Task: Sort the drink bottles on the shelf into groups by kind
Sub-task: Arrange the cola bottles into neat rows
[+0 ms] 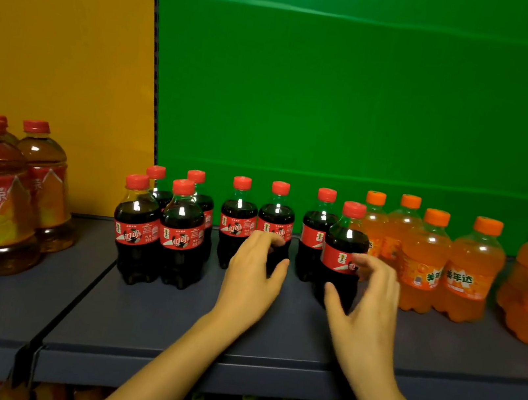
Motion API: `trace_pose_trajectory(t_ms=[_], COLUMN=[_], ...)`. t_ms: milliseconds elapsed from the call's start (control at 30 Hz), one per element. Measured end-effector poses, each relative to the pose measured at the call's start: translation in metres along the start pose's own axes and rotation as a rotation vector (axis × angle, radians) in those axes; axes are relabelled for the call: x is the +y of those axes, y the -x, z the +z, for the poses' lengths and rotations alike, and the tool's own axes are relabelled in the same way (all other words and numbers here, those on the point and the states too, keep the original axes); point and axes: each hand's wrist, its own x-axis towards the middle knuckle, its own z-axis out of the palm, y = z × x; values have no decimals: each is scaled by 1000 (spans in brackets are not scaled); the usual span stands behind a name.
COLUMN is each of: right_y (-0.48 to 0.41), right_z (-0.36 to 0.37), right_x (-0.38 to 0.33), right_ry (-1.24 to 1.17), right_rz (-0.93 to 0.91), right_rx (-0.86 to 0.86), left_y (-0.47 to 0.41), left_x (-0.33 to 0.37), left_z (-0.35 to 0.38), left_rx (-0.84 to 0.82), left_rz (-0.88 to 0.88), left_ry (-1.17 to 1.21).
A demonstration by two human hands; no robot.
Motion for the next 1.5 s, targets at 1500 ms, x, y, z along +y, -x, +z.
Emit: trace_pose_trajectory(t_ms=[1500], right_y=[-19], right_z=[-6], right_x=[39], right_ry=[-276], right_rz=[339], right_rx=[-318], left_y=[4], left_x=[5], left_z=[-2], left_rx=[-74], left_rz=[-227], left_ry=[99])
